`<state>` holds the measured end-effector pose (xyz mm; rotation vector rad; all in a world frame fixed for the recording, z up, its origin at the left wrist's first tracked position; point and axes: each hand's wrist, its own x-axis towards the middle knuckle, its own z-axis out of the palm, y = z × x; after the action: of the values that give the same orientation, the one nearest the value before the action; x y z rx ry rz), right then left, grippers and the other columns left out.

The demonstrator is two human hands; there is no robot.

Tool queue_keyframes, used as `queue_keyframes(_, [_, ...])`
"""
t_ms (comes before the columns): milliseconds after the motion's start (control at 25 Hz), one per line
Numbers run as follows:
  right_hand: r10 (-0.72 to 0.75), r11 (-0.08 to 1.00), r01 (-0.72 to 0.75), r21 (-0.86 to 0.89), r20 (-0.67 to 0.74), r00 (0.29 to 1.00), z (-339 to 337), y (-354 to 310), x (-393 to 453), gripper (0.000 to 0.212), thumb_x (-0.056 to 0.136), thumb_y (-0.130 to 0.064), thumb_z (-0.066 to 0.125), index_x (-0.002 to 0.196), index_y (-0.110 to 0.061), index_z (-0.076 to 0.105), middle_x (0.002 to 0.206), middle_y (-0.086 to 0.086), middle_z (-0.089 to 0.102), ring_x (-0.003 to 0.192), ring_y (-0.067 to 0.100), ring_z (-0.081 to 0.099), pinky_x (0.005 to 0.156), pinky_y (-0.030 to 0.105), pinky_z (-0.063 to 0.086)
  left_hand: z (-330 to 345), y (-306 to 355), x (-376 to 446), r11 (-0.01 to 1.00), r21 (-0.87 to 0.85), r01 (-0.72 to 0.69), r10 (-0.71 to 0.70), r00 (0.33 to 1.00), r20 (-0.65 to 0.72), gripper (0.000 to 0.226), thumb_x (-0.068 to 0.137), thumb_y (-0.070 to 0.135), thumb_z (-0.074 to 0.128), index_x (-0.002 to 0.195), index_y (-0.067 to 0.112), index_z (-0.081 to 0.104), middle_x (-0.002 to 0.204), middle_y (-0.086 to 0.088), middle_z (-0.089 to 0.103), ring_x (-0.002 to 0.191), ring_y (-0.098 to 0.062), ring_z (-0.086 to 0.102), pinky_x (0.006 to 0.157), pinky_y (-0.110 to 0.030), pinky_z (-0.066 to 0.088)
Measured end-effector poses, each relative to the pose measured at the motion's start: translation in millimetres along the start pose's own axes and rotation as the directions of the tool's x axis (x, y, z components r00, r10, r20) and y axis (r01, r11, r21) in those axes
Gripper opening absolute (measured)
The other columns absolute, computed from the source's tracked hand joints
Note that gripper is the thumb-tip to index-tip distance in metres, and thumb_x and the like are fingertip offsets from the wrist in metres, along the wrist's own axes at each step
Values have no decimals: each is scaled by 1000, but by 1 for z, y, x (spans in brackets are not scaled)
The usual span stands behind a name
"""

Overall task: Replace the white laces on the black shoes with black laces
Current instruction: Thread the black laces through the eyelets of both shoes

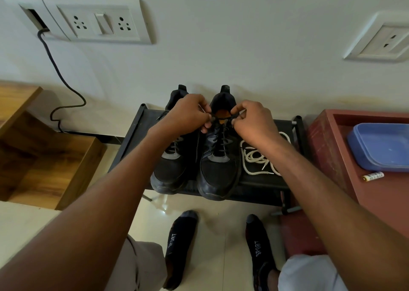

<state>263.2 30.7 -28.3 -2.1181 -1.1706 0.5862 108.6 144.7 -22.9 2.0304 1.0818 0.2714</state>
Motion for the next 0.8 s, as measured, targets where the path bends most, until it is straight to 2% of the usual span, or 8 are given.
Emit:
queue_keyframes(80, [-56, 998, 53, -46, -72, 996, 2, 0, 0, 12, 93, -14, 76, 102, -21, 75, 86, -1, 71, 81, 15, 69, 73, 28, 55, -1, 2, -2, 998, -67, 20, -18, 999, 41, 12, 97, 21, 71, 100, 10, 70, 73, -6, 73, 65, -20, 72, 52, -22, 48])
queue_keyframes(200, [-133, 985, 114, -127, -156, 979, 5, 0, -1, 5, 94, -14, 76, 94, -17, 80, 87, 3, 75, 79, 18, 70, 70, 27, 53, 1, 0, -1, 997, 75, 6, -3, 999, -35, 23, 95, 34, 74, 83, 14, 74, 60, 0, 66, 54, -12, 61, 56, -23, 46])
queue_keyframes(320, [-146, 963, 94, -251, -196, 970, 5, 3, -2, 8, 96, -14, 74, 92, -14, 81, 93, 6, 74, 81, 23, 69, 68, 26, 45, 1, -8, 6, 972, 224, 74, -40, 987, -153, 26, 94, 33, 76, 73, 17, 70, 74, 0, 69, 73, -19, 65, 66, -30, 45])
queue_keyframes(400, [-100, 955, 37, -295, -202, 974, 5, 6, -3, 10, 97, -15, 73, 93, -12, 81, 95, 7, 74, 83, 26, 70, 68, 28, 46, 1, -10, 6, 947, 296, 128, -75, 980, -183, 26, 94, 33, 75, 76, 16, 69, 80, -4, 66, 83, -28, 65, 69, -34, 43])
queue_keyframes(520, [-30, 939, -31, -342, -172, 985, 7, 5, -2, 10, 98, -15, 70, 94, -11, 79, 93, 8, 74, 82, 28, 71, 67, 32, 51, 3, -5, 2, 904, 380, 196, -109, 965, -239, 25, 96, 34, 73, 93, 9, 71, 89, -9, 63, 85, -34, 59, 70, -40, 46])
queue_keyframes(640, [18, 928, -71, -366, -145, 989, 7, 4, 1, 11, 97, -16, 69, 94, -10, 77, 87, 8, 73, 78, 30, 70, 67, 36, 57, 3, 0, 0, 878, 431, 209, -118, 967, -227, 28, 99, 35, 70, 94, 7, 68, 87, -8, 59, 81, -32, 57, 69, -41, 48])
queue_keyframes(720, [83, 937, -108, -333, -91, 992, 3, 3, 5, 12, 94, -18, 68, 90, -11, 77, 82, 7, 72, 72, 27, 68, 65, 35, 57, 0, 1, 2, 897, 378, 229, -169, 968, -187, 35, 100, 39, 65, 90, 6, 67, 88, -11, 65, 82, -32, 63, 71, -43, 53])
queue_keyframes(800, [192, 980, -190, -50, 36, 981, -7, -2, 7, 16, 93, -23, 72, 90, -9, 78, 77, 3, 71, 67, 19, 66, 61, 31, 51, -4, 5, 4, 954, 168, 248, -223, 963, -151, 42, 101, 43, 60, 87, 5, 72, 88, -12, 72, 83, -30, 68, 78, -42, 58])
